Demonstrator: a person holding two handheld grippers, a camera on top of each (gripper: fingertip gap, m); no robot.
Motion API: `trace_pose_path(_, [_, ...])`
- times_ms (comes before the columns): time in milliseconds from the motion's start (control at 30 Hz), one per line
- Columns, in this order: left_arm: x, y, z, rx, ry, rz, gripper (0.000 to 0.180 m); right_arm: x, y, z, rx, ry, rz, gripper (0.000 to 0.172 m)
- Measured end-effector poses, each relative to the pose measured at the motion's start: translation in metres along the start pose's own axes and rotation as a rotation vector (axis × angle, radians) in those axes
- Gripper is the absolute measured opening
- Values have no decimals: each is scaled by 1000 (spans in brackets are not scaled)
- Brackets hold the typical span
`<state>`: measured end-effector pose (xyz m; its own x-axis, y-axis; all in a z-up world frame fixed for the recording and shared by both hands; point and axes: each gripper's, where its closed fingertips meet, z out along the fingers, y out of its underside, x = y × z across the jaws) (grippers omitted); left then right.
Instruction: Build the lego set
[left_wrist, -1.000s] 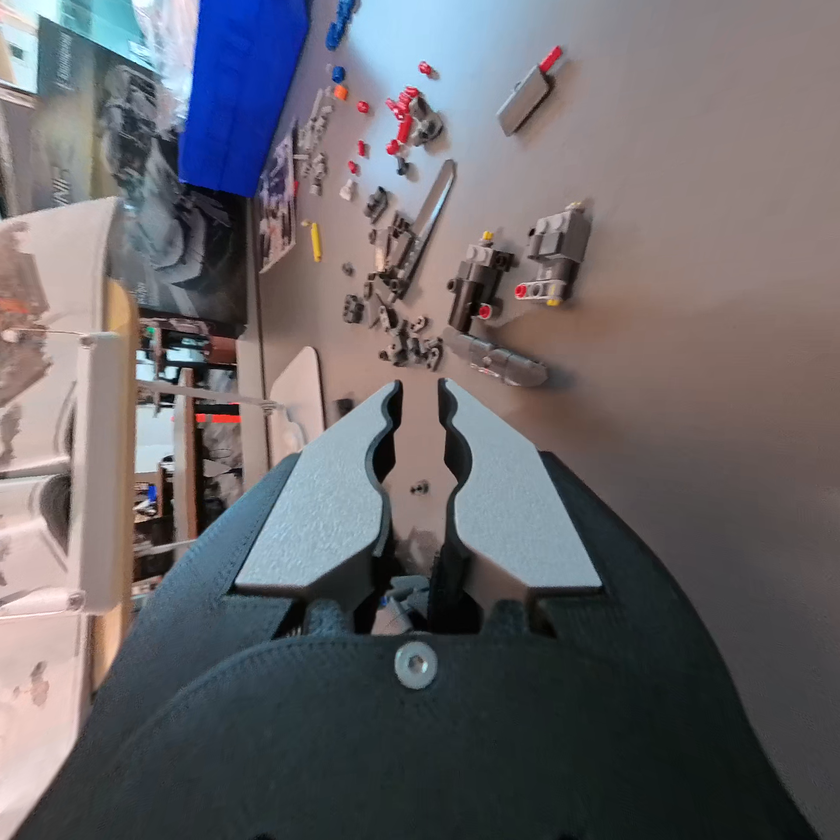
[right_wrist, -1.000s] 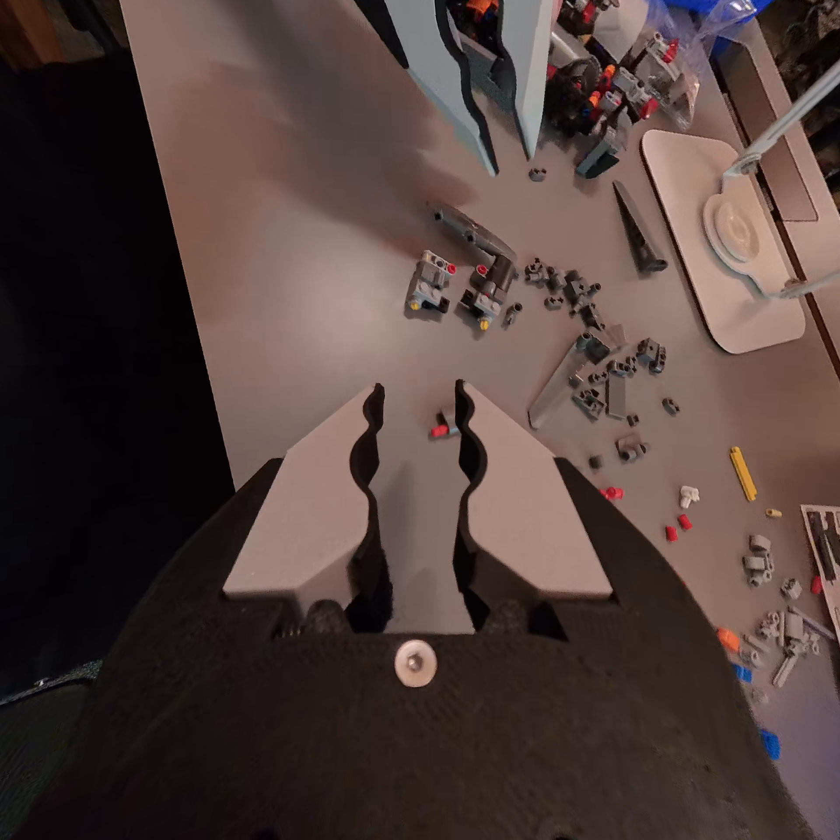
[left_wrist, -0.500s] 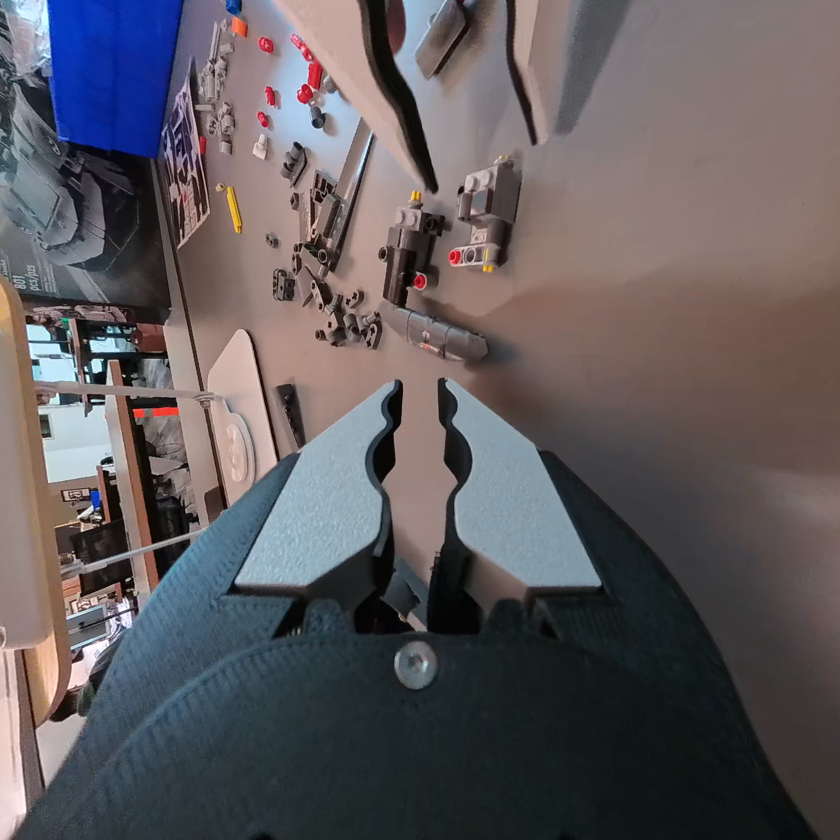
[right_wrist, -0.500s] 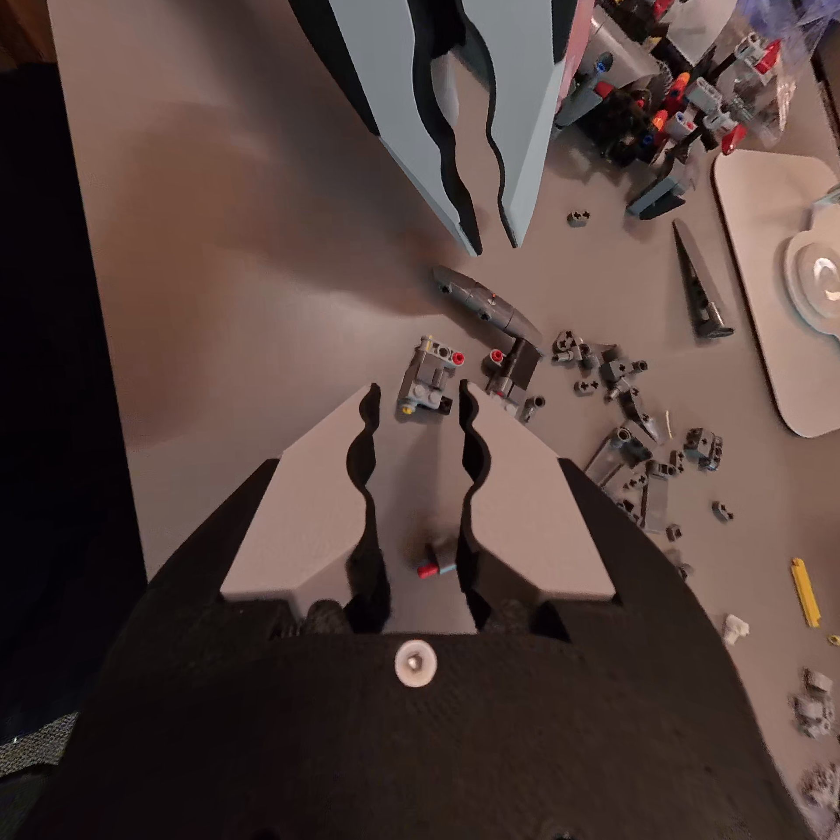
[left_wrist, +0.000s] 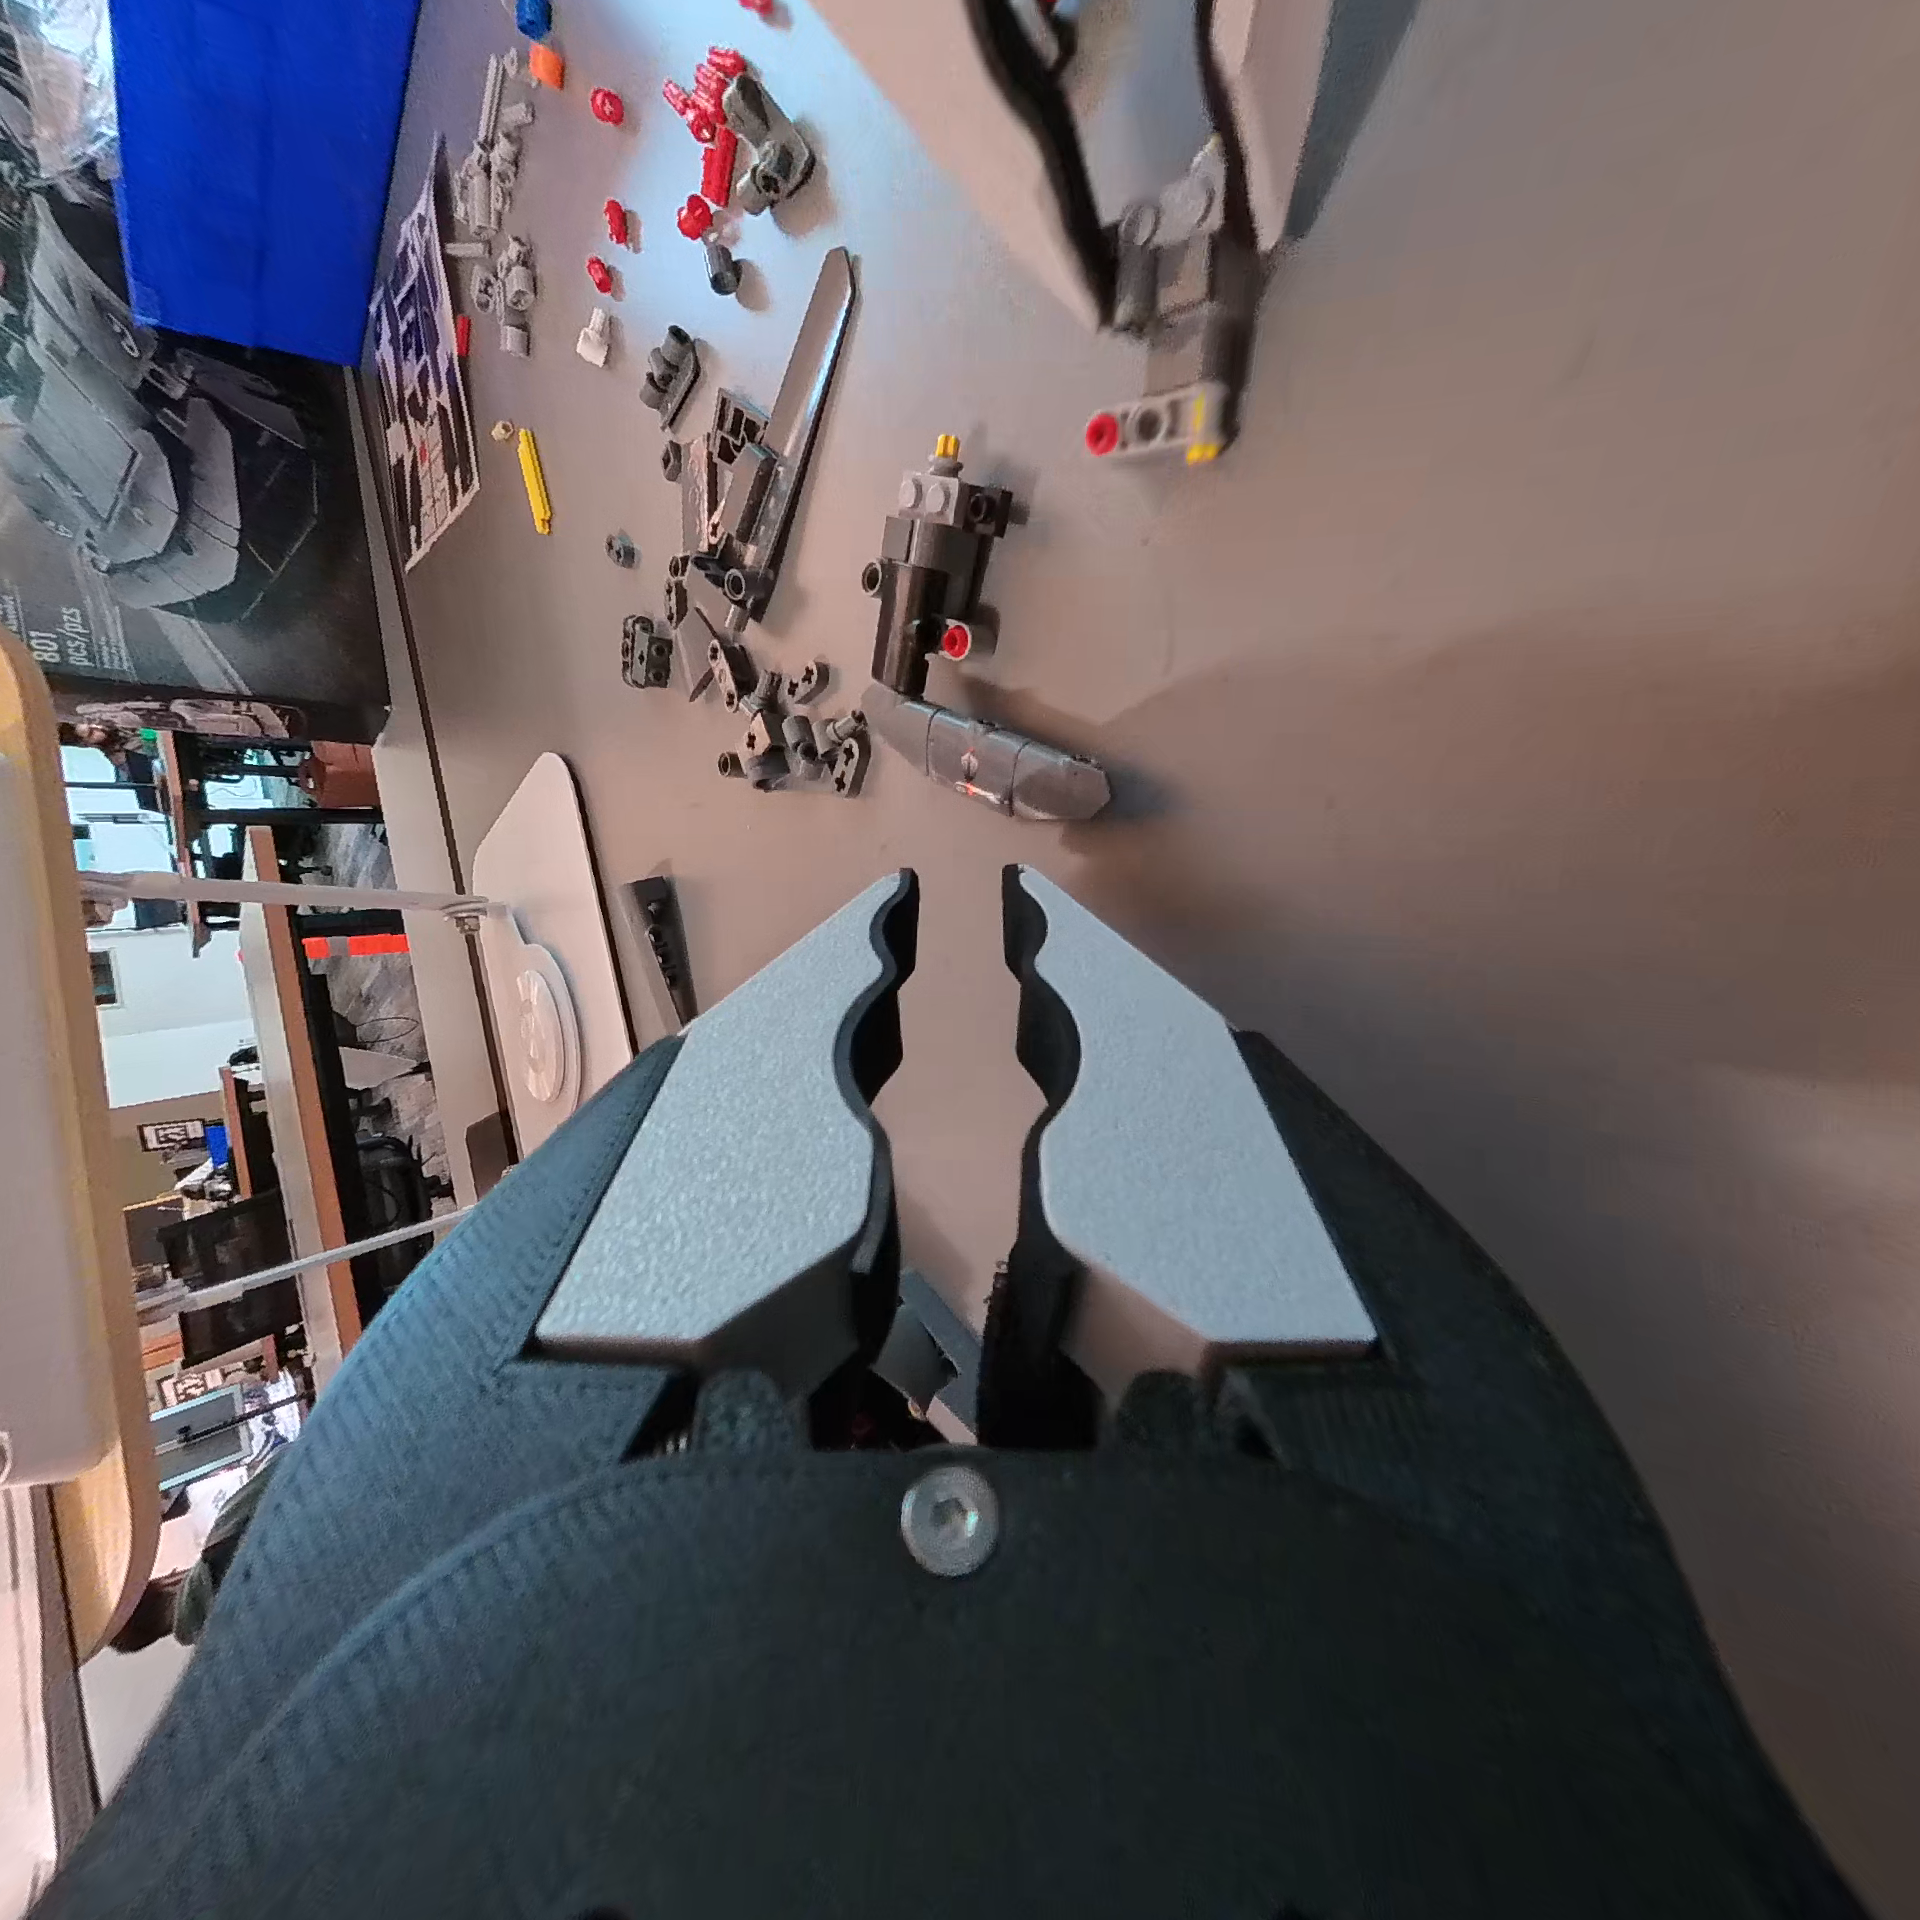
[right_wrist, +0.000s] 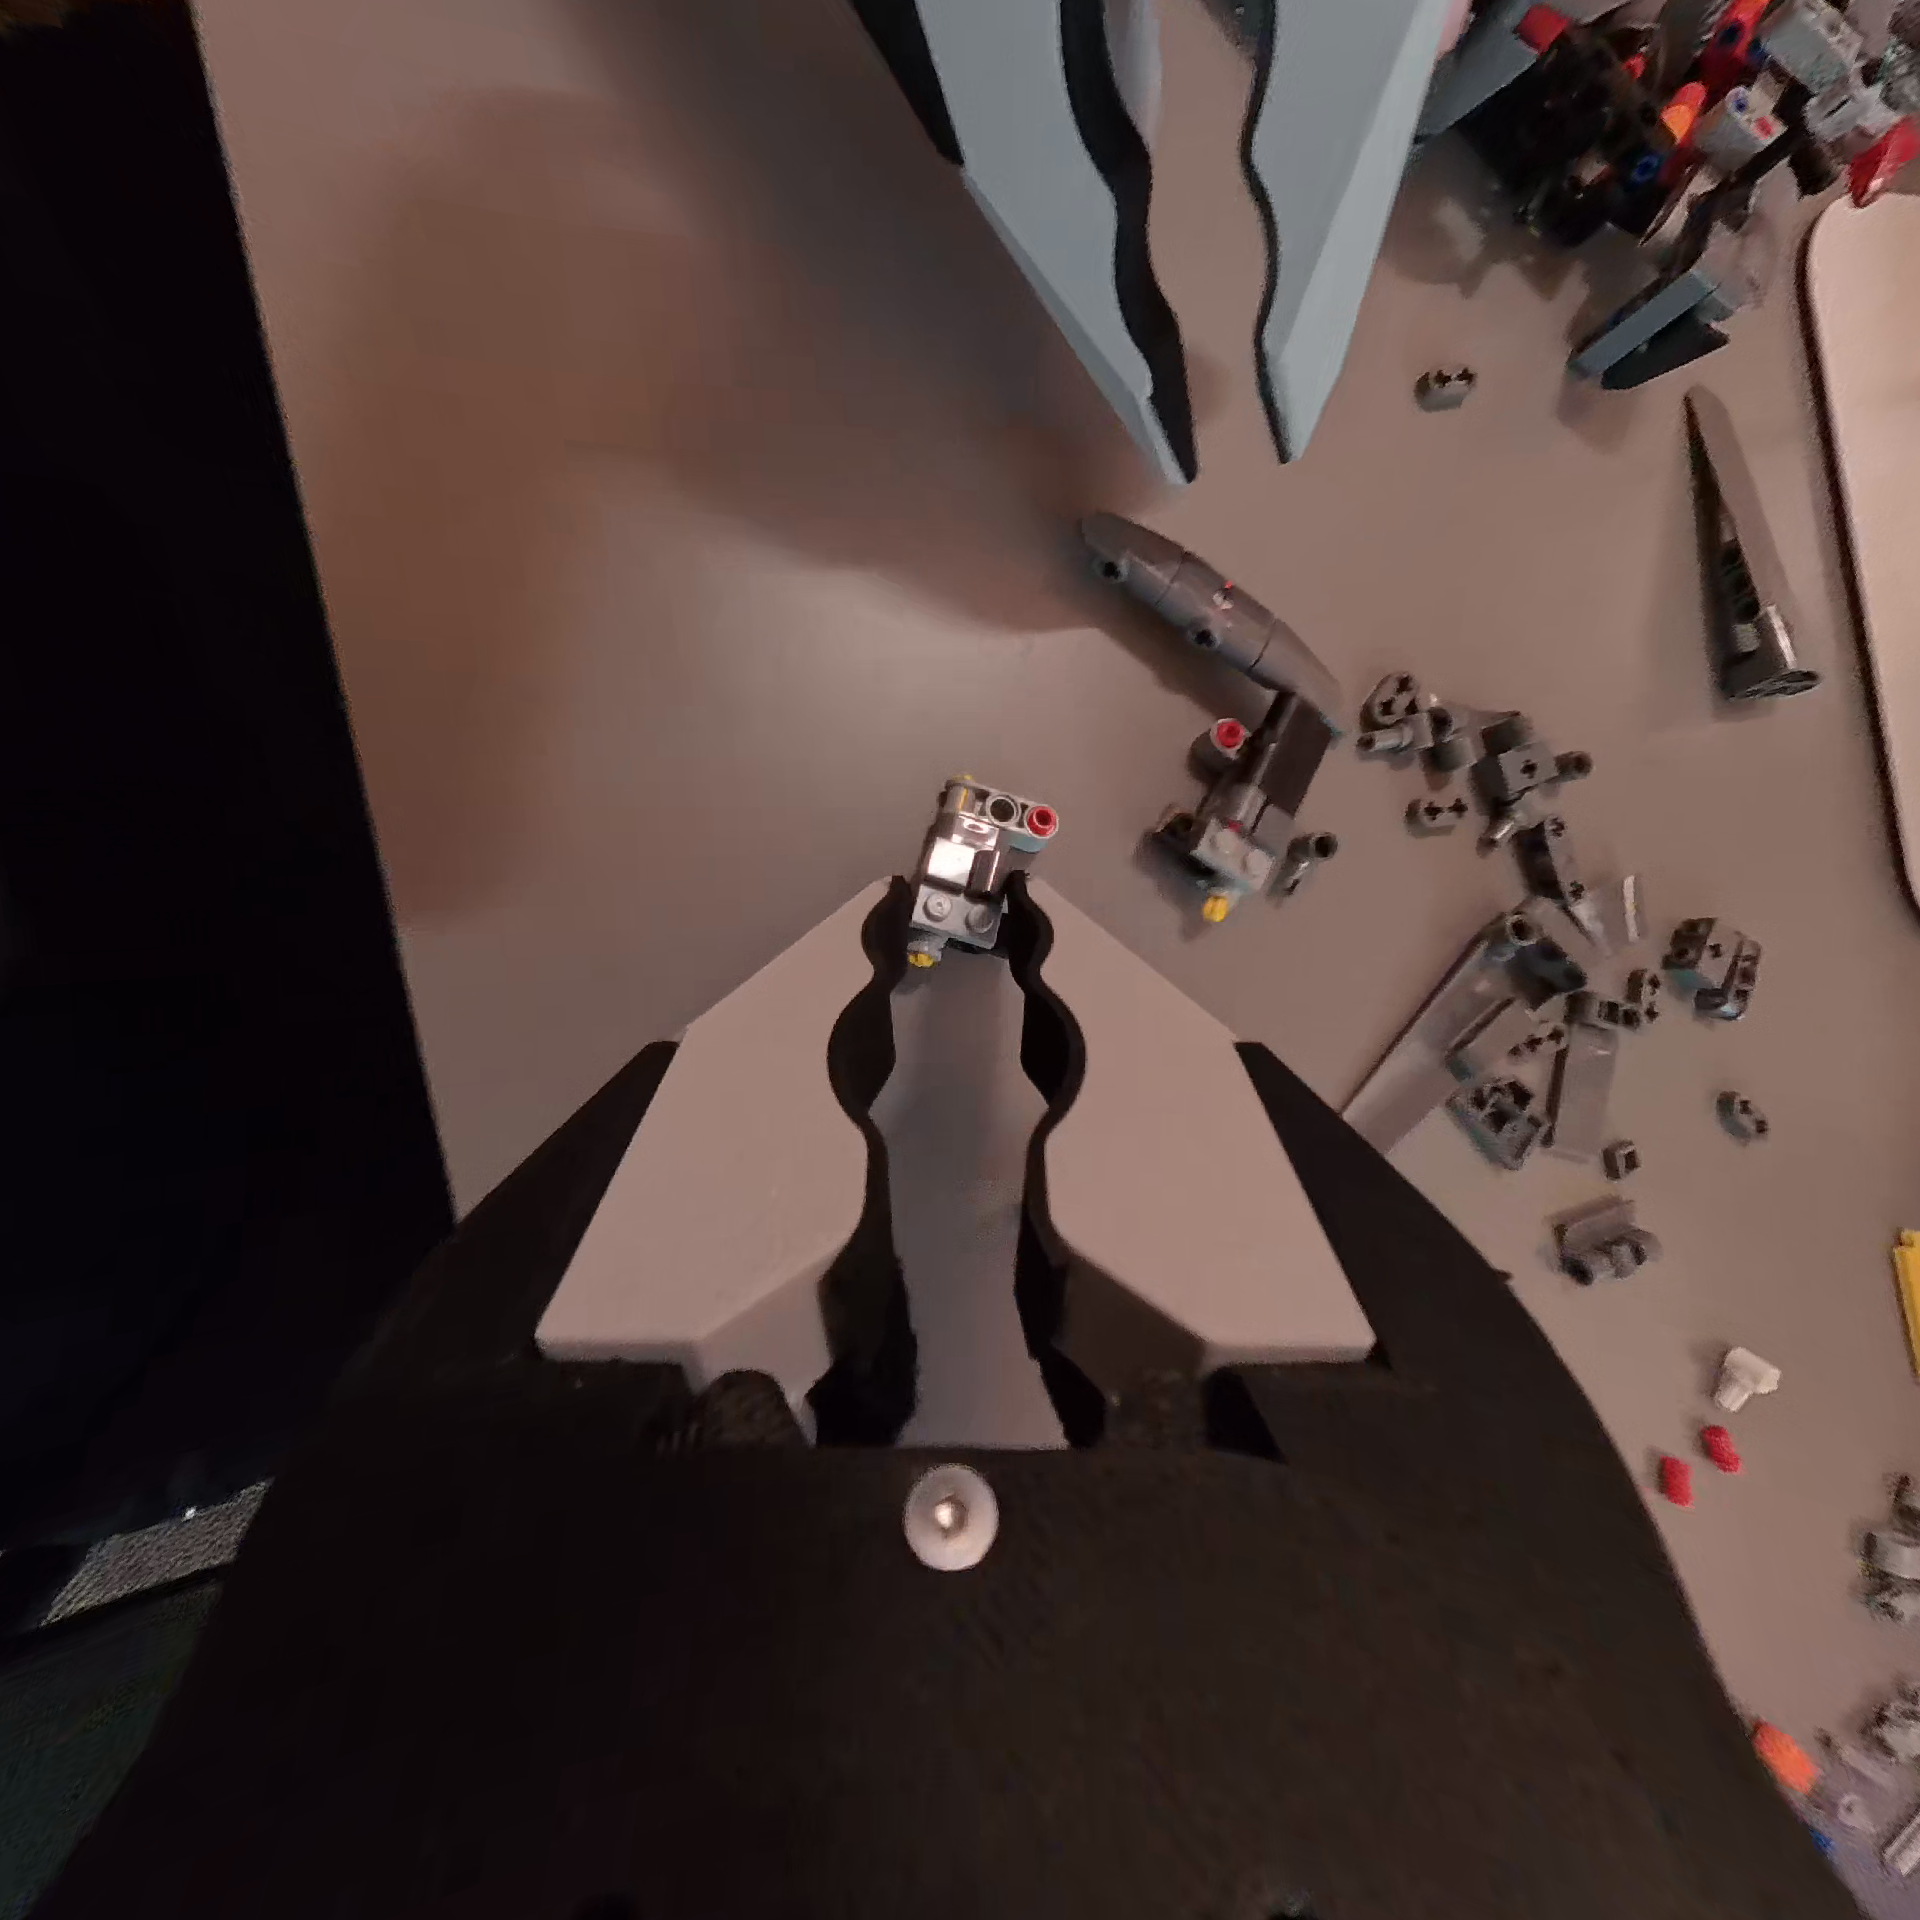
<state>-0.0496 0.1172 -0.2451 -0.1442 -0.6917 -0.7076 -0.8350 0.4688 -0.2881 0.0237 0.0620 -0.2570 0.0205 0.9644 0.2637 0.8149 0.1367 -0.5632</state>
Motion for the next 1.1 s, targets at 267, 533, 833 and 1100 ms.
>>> trace_pose_path(267, [1, -1, 2, -5, 7, 4, 14, -16, 12, -10, -16, -2, 33, 15])
trace_pose_path(533, [0, -1, 2, -4, 6, -1, 14, -22, 15, -14, -22, 15, 112, 19])
trace_pose_path(833, [-2, 2, 0, -8, -1, -9, 15, -10, 19, -36, 22, 70, 158, 27])
trace_pose_path(1100, [-3, 2, -1, -12, 0, -7, 15, 11, 58, -64, 12, 88, 221, 34])
